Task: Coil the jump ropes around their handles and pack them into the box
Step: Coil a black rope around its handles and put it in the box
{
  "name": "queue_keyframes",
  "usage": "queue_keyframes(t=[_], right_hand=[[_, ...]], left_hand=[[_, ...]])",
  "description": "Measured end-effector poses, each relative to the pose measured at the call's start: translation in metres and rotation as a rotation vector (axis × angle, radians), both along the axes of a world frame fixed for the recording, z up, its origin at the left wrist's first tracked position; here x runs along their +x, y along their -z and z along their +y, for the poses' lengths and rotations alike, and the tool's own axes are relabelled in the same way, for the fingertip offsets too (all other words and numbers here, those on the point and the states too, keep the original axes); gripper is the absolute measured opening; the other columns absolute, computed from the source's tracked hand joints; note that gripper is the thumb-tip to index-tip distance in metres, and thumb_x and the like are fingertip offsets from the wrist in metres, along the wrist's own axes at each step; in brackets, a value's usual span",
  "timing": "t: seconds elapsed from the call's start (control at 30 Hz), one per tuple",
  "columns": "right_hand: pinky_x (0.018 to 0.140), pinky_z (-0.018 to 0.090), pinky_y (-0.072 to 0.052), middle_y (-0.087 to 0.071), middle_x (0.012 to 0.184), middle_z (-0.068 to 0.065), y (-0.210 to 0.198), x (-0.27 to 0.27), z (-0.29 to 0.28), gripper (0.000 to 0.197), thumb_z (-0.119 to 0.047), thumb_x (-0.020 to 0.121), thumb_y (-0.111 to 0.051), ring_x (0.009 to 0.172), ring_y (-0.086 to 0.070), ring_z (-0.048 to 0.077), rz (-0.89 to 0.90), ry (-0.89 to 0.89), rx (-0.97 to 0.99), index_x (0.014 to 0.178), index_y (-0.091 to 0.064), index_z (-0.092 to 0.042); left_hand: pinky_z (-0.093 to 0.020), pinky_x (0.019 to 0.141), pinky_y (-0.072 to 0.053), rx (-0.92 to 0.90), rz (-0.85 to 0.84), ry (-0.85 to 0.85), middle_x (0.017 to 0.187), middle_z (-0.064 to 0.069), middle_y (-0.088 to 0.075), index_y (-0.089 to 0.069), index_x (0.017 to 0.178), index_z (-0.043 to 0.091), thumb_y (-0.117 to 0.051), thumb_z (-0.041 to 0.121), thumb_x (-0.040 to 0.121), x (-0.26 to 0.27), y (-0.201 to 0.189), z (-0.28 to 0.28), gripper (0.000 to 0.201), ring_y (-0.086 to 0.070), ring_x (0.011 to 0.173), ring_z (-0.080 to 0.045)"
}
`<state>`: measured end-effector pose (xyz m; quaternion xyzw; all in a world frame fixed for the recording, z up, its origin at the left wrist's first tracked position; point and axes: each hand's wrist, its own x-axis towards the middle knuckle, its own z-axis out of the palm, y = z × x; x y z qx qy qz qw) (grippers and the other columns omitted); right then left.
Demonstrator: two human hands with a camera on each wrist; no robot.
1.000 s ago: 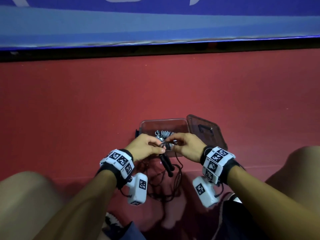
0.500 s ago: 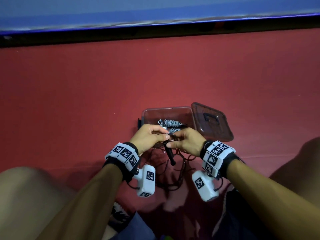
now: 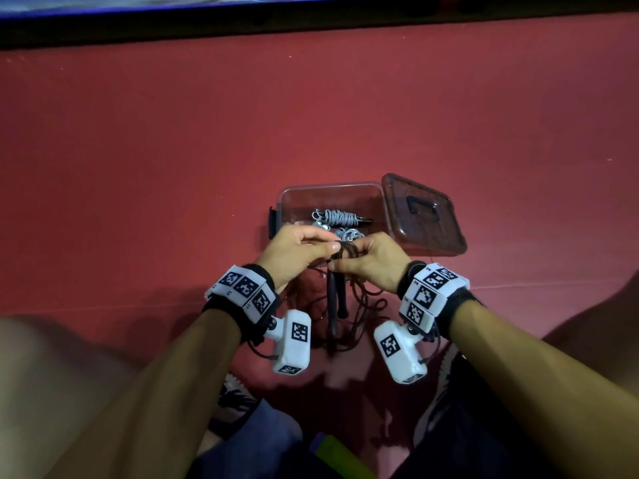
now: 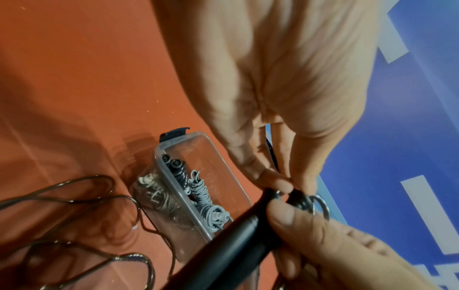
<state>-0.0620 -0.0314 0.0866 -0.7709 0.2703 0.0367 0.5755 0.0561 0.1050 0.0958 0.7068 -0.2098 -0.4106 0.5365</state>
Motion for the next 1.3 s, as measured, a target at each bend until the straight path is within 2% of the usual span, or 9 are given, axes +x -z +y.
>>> queue_keyframes(t=[0.3, 0.43, 0.53, 0.7, 0.83, 0.97, 1.07, 1.2, 1.3], right_hand=[[0.045, 0.015, -0.030, -0.048, 0.049, -0.009, -0.012, -0.001, -0.003, 0.020, -0.011, 0.081, -0.081, 0.043, -0.034, 0.004, -0.072, 0.101, 0.145, 0.078, -0.068, 0.004], [0.041, 0.012, -0.031, -0.052, 0.047, -0.009, -0.017, 0.002, -0.007, 0.016, -0.007, 0.083, -0.078, 0.038, -0.038, 0.001, -0.116, 0.174, 0.220, 0.086, -0.067, 0.004], [0.045, 0.016, -0.036, -0.057, 0.061, 0.009, -0.015, 0.002, -0.009, 0.021, -0.011, 0.081, -0.081, 0.047, -0.044, 0.009, -0.152, 0.210, 0.240, 0.086, -0.068, 0.004], [0.043, 0.013, -0.036, -0.054, 0.049, -0.006, -0.014, 0.003, -0.011, 0.020, -0.008, 0.085, -0.077, 0.041, -0.043, 0.004, -0.162, 0.198, 0.284, 0.074, -0.062, -0.001], [0.047, 0.014, -0.040, -0.058, 0.059, 0.000, -0.014, 0.004, -0.011, 0.018, -0.012, 0.088, -0.074, 0.045, -0.046, 0.005, -0.153, 0.152, 0.297, 0.078, -0.064, -0.001], [0.056, 0.021, -0.039, -0.063, 0.077, 0.010, -0.007, 0.005, -0.013, 0.028, -0.020, 0.099, -0.061, 0.054, -0.046, 0.008, -0.113, 0.165, 0.255, 0.094, -0.068, 0.007], [0.055, 0.021, -0.040, -0.065, 0.080, 0.009, -0.008, 0.005, -0.011, 0.025, -0.014, 0.103, -0.050, 0.055, -0.048, 0.007, -0.122, 0.191, 0.258, 0.100, -0.070, 0.000], [0.055, 0.024, -0.041, -0.065, 0.082, 0.014, -0.007, 0.004, -0.009, 0.022, -0.012, 0.102, -0.053, 0.056, -0.050, 0.012, -0.151, 0.199, 0.226, 0.097, -0.073, -0.004], [0.052, 0.022, -0.041, -0.066, 0.081, 0.016, -0.008, 0.004, -0.009, 0.021, -0.013, 0.100, -0.058, 0.054, -0.051, 0.014, -0.174, 0.205, 0.212, 0.091, -0.074, -0.002]], left_hand=[[-0.038, 0.092, -0.055, -0.025, 0.052, -0.057, 0.104, -0.023, -0.074, -0.075, 0.102, 0.006, -0.067, -0.003, 0.091, 0.006, -0.002, -0.002, 0.016, -0.067, 0.090, -0.025], [-0.031, 0.083, -0.052, 0.087, 0.129, 0.101, 0.091, -0.011, -0.073, -0.072, 0.093, 0.009, -0.054, -0.012, 0.091, 0.005, 0.004, 0.005, 0.027, -0.062, 0.092, -0.025], [-0.023, 0.080, -0.052, 0.109, 0.168, 0.255, 0.085, -0.001, -0.075, -0.072, 0.095, 0.007, -0.060, -0.004, 0.095, -0.001, 0.006, 0.009, 0.016, -0.068, 0.083, -0.012], [-0.014, 0.065, -0.047, 0.038, 0.053, 0.187, 0.082, 0.000, -0.072, -0.066, 0.115, -0.004, -0.062, 0.002, 0.098, -0.006, 0.007, 0.003, 0.019, -0.062, 0.066, 0.000], [-0.010, 0.063, -0.047, 0.036, 0.026, 0.166, 0.077, 0.006, -0.074, -0.068, 0.110, 0.002, -0.063, 0.003, 0.097, -0.004, 0.005, 0.004, 0.015, -0.066, 0.066, 0.001], [-0.018, 0.070, -0.045, 0.048, 0.024, 0.137, 0.094, 0.002, -0.078, -0.072, 0.115, 0.012, -0.066, 0.008, 0.096, -0.001, 0.007, 0.006, 0.020, -0.067, 0.086, -0.011], [-0.027, 0.082, -0.046, 0.037, 0.046, 0.095, 0.105, -0.002, -0.078, -0.073, 0.112, 0.017, -0.067, 0.010, 0.096, -0.001, 0.006, 0.007, 0.019, -0.068, 0.097, -0.016], [-0.027, 0.085, -0.046, 0.021, 0.050, 0.091, 0.106, 0.003, -0.078, -0.071, 0.112, 0.016, -0.066, 0.008, 0.096, -0.005, 0.002, 0.005, 0.019, -0.070, 0.097, -0.006], [-0.040, 0.096, -0.048, 0.025, 0.039, 0.073, 0.109, -0.003, -0.077, -0.069, 0.120, 0.009, -0.066, 0.011, 0.096, -0.006, 0.003, 0.004, 0.024, -0.071, 0.103, -0.016]])
